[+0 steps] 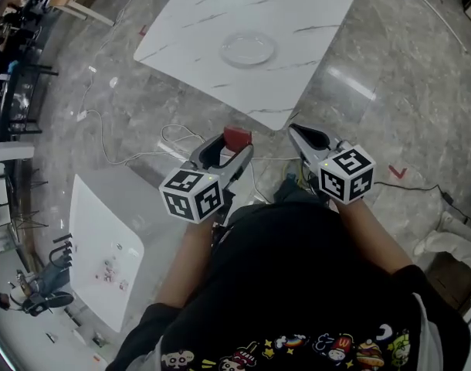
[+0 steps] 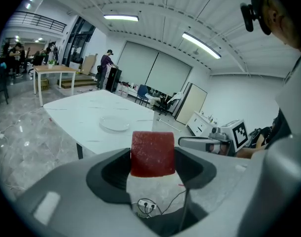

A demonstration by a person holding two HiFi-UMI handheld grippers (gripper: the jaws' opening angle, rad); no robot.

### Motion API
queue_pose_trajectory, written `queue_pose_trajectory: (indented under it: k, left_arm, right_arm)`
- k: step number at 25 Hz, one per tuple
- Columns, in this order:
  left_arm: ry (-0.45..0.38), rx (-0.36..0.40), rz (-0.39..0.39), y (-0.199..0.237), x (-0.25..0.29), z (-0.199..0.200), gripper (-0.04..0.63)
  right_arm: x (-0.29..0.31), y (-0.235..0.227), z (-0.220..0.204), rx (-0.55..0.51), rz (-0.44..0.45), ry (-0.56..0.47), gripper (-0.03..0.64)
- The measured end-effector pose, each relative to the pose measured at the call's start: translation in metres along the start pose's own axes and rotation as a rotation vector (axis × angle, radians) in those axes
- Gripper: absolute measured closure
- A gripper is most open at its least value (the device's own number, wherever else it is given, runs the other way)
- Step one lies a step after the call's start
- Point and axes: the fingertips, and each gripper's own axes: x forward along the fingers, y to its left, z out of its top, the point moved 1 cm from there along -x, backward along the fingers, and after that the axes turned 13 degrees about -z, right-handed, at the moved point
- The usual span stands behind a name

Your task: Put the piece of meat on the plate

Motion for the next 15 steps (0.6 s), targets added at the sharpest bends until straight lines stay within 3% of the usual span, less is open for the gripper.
queue_pose_trajectory:
  k: [5, 15]
  left_arm:
    - [0.034, 0.011, 0.022, 0.004, 0.020, 0.009, 0.207]
    - [0.079, 0.017, 0.043, 0.031, 0.048, 0.013, 0.208]
  right_arm:
    - [-0.001, -0.026, 0.007, 0.033, -0.016, -0.017, 0.592]
    - [0.008, -0.029, 0.011, 0.032, -0.020, -0.035, 0.591]
